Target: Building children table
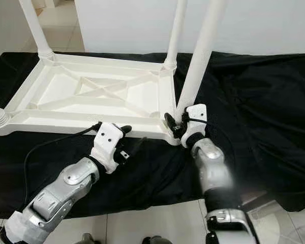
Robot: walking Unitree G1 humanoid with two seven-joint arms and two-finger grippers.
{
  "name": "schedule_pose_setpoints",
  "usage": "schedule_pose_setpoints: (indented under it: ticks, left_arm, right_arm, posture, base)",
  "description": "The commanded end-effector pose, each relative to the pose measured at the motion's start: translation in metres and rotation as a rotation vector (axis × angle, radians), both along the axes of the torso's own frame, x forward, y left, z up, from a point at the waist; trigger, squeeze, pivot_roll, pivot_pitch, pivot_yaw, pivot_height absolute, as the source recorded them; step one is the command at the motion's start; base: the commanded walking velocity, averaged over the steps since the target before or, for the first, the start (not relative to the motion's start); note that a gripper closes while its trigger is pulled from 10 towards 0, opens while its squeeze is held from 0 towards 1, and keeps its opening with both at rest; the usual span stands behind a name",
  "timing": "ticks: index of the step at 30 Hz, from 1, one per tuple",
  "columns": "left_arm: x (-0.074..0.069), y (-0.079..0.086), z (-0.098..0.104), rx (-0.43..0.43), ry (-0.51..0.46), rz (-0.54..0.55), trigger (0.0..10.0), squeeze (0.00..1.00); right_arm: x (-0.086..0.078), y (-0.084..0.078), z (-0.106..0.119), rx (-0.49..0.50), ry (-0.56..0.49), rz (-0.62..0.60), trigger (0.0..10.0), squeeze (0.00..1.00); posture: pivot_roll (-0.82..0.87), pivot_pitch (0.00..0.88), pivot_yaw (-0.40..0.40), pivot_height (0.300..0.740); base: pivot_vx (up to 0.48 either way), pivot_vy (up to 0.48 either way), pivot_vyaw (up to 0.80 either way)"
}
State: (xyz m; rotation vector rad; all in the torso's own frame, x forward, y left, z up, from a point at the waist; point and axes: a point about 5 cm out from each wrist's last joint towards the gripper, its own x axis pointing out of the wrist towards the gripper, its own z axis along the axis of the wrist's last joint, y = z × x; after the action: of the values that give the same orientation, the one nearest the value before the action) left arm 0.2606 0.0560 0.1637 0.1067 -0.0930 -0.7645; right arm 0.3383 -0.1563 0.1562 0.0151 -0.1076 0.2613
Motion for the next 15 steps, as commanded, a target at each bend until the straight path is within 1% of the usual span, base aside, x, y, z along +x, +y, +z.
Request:
schedule_pose_setpoints:
  ticks: [1, 2, 4, 5, 7, 8, 10, 13, 15]
  left_arm:
    - [-0.008, -0.003, -0.004, 0.037, 0.017, -0.139, 10.0, 0.00]
    - [-0.008, -0.003, -0.004, 0.037, 0.017, -0.139, 10.0, 0.00]
    - [-0.008, -0.001, -0.005, 0.037, 0.021, -0.133, 10.0, 0.00]
    - [-0.008, -0.001, -0.005, 0.037, 0.021, -0.133, 10.0, 0.00]
    - [-0.009, 0.000, -0.005, 0.031, 0.028, -0.127, 10.0, 0.00]
    - [-0.009, -0.001, -0.005, 0.031, 0.029, -0.123, 10.0, 0.00]
    - [-0.009, 0.000, -0.006, 0.031, 0.030, -0.121, 10.0, 0.00]
    - [-0.010, -0.001, -0.006, 0.030, 0.032, -0.118, 10.0, 0.00]
    - [-0.010, 0.000, -0.006, 0.028, 0.036, -0.113, 10.0, 0.00]
  right_arm:
    - [-0.004, 0.000, -0.001, 0.074, 0.027, -0.145, 10.0, 0.00]
    - [-0.004, 0.000, -0.001, 0.074, 0.027, -0.145, 10.0, 0.00]
    - [-0.007, 0.004, -0.001, 0.112, 0.032, -0.220, 10.0, 0.00]
    - [-0.007, 0.004, -0.001, 0.112, 0.032, -0.220, 10.0, 0.00]
    - [-0.012, 0.011, -0.001, 0.171, 0.035, -0.297, 10.0, 0.00]
    - [-0.014, 0.014, -0.002, 0.185, 0.043, -0.345, 10.0, 0.00]
    - [-0.016, 0.017, -0.003, 0.191, 0.053, -0.390, 10.0, 0.00]
    - [-0.021, 0.023, -0.003, 0.238, 0.054, -0.506, 10.0, 0.00]
    - [-0.021, 0.026, -0.001, 0.231, 0.034, -0.476, 10.0, 0.00]
  posture:
    - [0.01, 0.070, -0.071, 0.740]
    - [0.01, 0.070, -0.071, 0.740]
    - [0.01, 0.070, -0.071, 0.740]
    - [0.01, 0.070, -0.071, 0.740]
    - [0.01, 0.073, -0.073, 0.740]
    - [0.01, 0.073, -0.073, 0.740]
    - [0.02, 0.073, -0.074, 0.740]
    - [0.02, 0.074, -0.076, 0.740]
    - [0.02, 0.071, -0.072, 0.740]
  base:
    - [0.000, 0.000, 0.00]
    - [0.000, 0.000, 0.00]
    - [0.000, 0.000, 0.00]
    - [0.000, 0.000, 0.00]
    - [0.000, 0.000, 0.00]
    - [0.000, 0.000, 0.00]
    - [0.000, 0.000, 0.00]
    - [0.000, 0.000, 0.00]
    - [0.000, 0.000, 0.00]
